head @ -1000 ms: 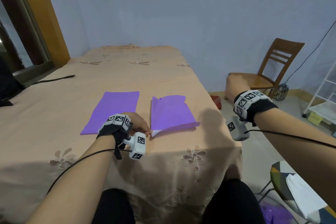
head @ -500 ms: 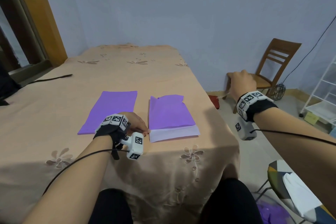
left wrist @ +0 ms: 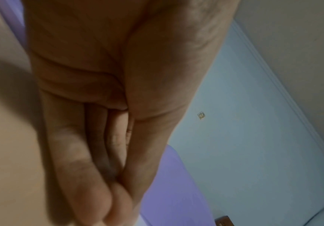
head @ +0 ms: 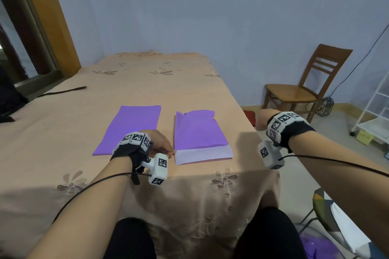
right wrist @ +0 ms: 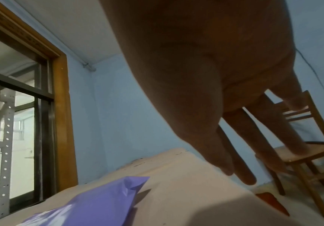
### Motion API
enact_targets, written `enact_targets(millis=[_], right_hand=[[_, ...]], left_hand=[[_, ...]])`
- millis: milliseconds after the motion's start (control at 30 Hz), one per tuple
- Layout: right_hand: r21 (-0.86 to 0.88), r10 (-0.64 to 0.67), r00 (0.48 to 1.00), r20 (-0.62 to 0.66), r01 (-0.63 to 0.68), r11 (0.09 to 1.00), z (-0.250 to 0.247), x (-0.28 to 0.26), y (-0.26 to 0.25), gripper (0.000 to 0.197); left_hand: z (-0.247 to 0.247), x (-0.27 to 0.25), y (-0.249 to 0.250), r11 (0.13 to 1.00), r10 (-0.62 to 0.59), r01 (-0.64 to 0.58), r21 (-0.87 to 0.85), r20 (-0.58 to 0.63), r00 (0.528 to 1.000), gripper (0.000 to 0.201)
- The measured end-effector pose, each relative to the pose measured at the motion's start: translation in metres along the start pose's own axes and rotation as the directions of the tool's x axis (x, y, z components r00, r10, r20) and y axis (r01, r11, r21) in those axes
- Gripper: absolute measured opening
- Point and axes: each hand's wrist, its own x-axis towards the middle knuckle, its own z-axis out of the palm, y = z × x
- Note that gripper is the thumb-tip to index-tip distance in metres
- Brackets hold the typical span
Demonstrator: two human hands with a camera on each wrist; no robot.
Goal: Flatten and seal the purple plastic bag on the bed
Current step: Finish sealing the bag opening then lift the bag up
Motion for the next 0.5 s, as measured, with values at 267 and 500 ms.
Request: enact_targets(millis=[267, 500], right_hand=[[0.014, -0.165, 0.978, -0.131, 0.168, 0.986, 0.003, 0.016, -0.027, 0.023], [0.216, -0.399, 0.908, 0.129, 0.367, 0.905, -0.002, -0.037, -0.057, 0.023]], left_hand=[[0.0, 0.001, -0.002, 1.0, 0.017, -0.017, -0.016, -0.002, 1.0, 0.02], [-0.003, 0.0, -0.004, 0.992, 0.084, -0.082, -0.096, 0.014, 0.996, 0.024]])
